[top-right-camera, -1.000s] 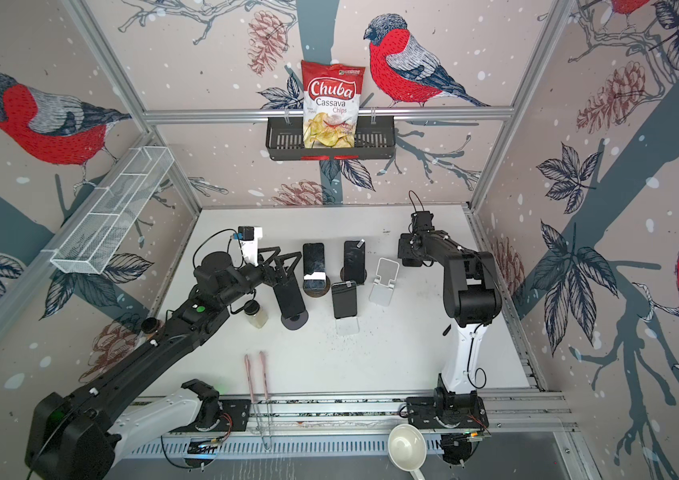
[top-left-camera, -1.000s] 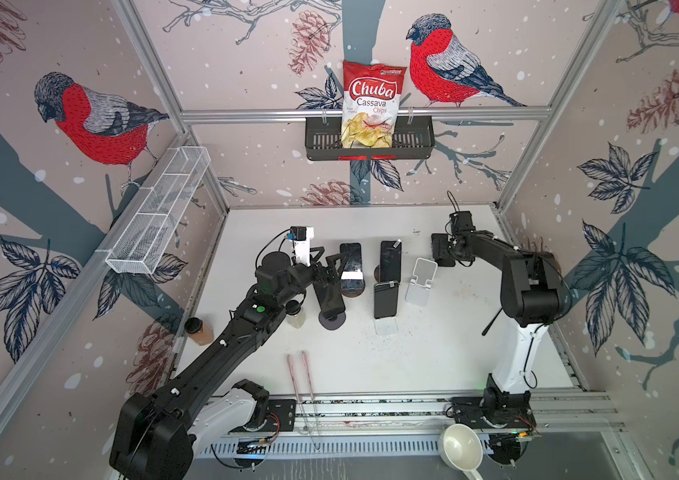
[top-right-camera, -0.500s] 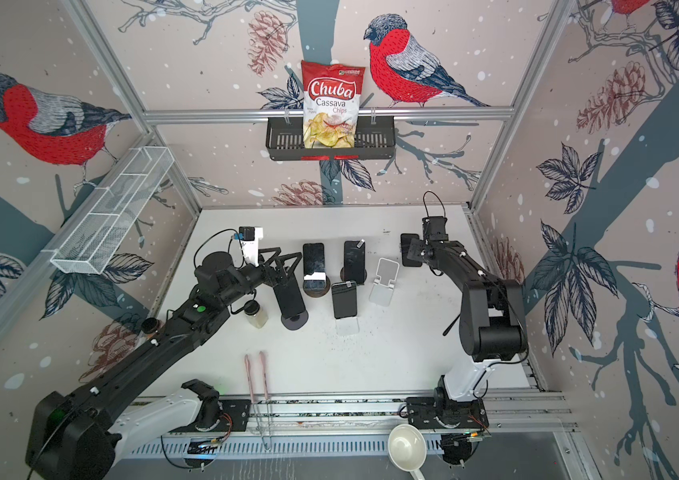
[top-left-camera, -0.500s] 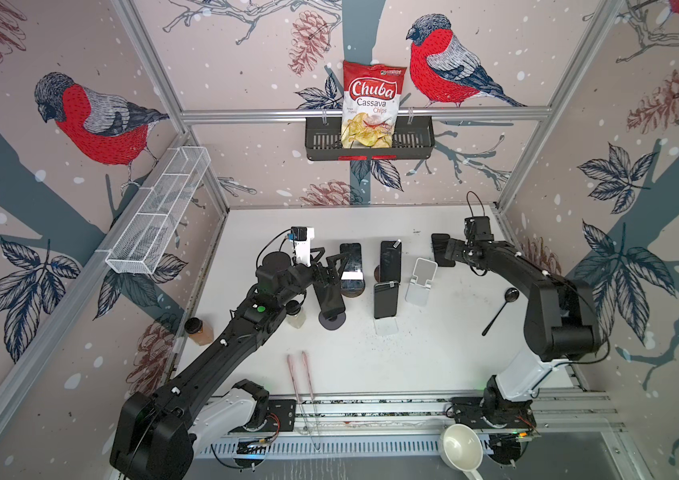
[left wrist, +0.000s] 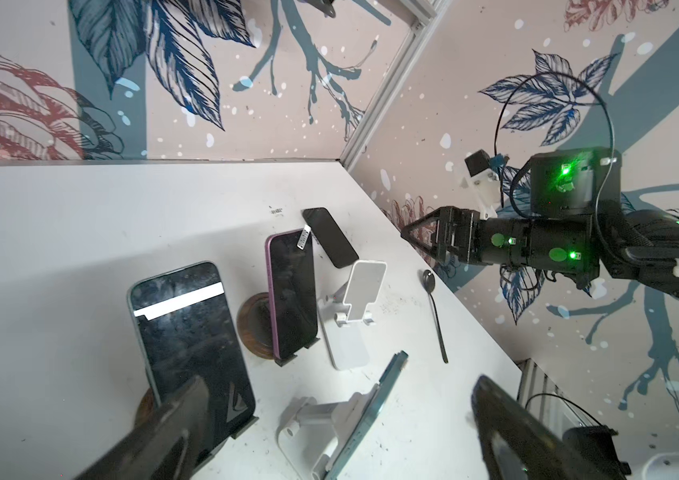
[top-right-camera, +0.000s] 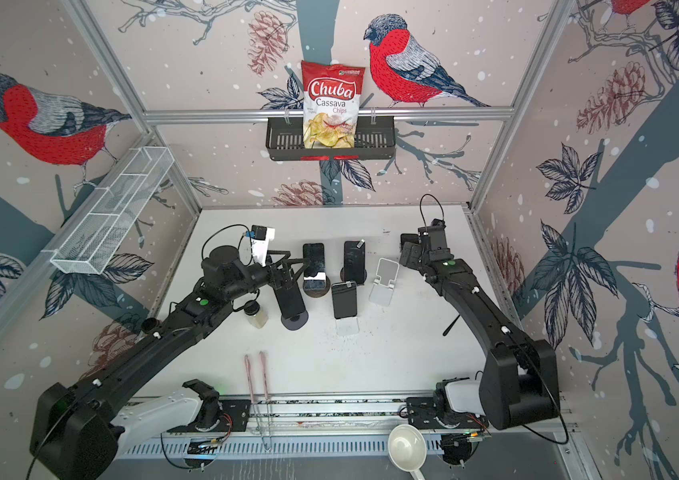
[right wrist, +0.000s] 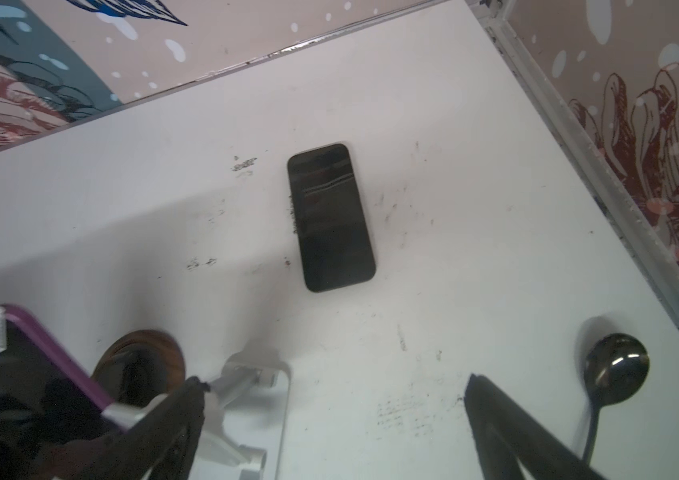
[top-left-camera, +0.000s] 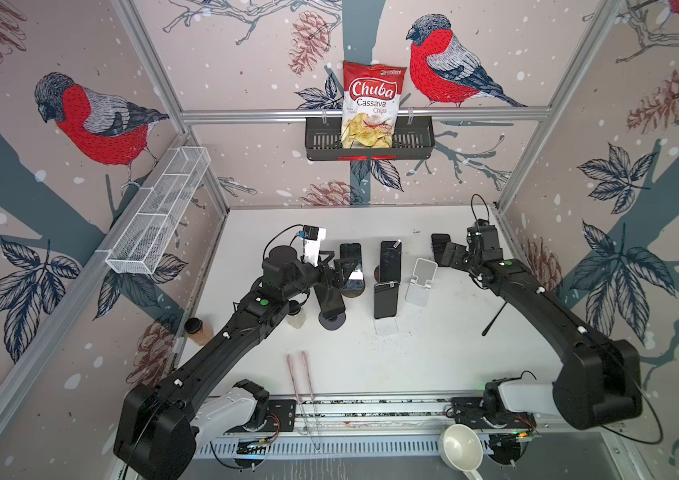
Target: Remove the phone from the phone stand
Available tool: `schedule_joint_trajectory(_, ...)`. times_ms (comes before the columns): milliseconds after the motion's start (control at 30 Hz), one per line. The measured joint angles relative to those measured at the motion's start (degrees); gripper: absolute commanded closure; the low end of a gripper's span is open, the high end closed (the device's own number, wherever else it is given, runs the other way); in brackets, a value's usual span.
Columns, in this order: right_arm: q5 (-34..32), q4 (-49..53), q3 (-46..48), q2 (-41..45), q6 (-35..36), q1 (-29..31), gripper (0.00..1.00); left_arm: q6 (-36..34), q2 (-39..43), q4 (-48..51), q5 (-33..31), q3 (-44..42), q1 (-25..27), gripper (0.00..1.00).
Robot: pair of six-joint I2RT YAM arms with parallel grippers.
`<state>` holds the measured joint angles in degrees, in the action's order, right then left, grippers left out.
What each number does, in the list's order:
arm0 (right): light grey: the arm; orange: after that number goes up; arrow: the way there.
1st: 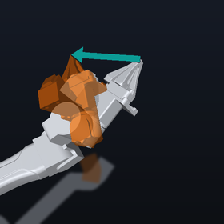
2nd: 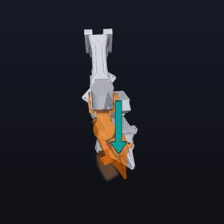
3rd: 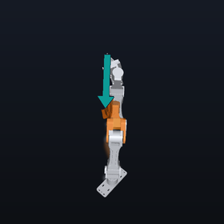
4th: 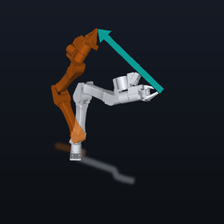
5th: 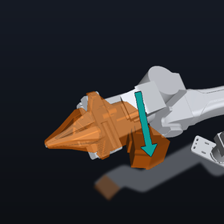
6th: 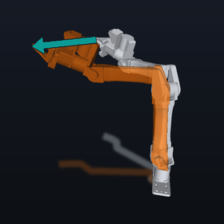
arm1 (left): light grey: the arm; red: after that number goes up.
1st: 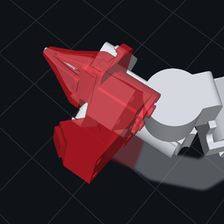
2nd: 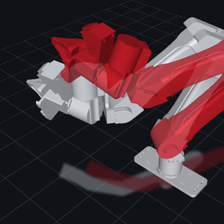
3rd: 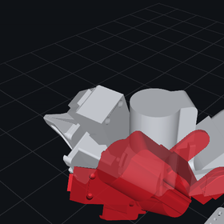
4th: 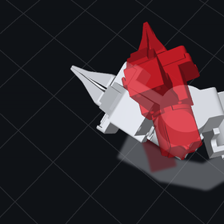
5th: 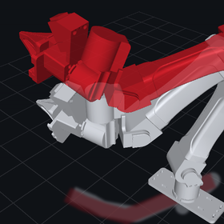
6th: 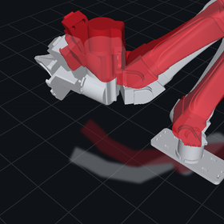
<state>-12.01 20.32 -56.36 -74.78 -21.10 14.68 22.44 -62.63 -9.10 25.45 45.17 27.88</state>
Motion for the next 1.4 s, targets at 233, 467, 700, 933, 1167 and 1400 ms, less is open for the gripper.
schedule_joint_trajectory(233, 0.2, 1.2, 2.2, 2.4, -3.1, 6.9, 0.01, -4.6, -1.6, 6.5, -1.4, 1.9, 7.4, 0.02)
schedule_joint_trajectory(467, -0.2, 1.2, 2.8, 0.3, -6.3, 13.2, 0.01, -6.8, -1.7, 9.1, -3.5, 1.9, 11.0, 0.02)
schedule_joint_trajectory(700, -2.5, 0.8, 2.1, -4.5, -10.8, 15.9, 0.01, -7.8, -0.8, 9.4, -5.2, 1.9, 11.5, 0.02)
schedule_joint_trajectory(933, -5.6, 0.1, 0.8, -7.8, -14.8, 16.5, 0.01, -8.9, 0.7, 9.3, -7.9, 1.2, 11.5, 0.02)
schedule_joint_trajectory(1167, -7.8, -0.6, -1.2, -11.1, -16.7, 16.8, 0.01, -9.3, 1.9, 9.1, -10.9, 0.0, 11.5, 0.02)
schedule_joint_trajectory(1400, -9.9, -0.5, -2.0, -13.6, -19.6, 17.8, 0.03, -9.9, 1.7, 8.1, -12.2, -0.2, 11.5, 0.02)
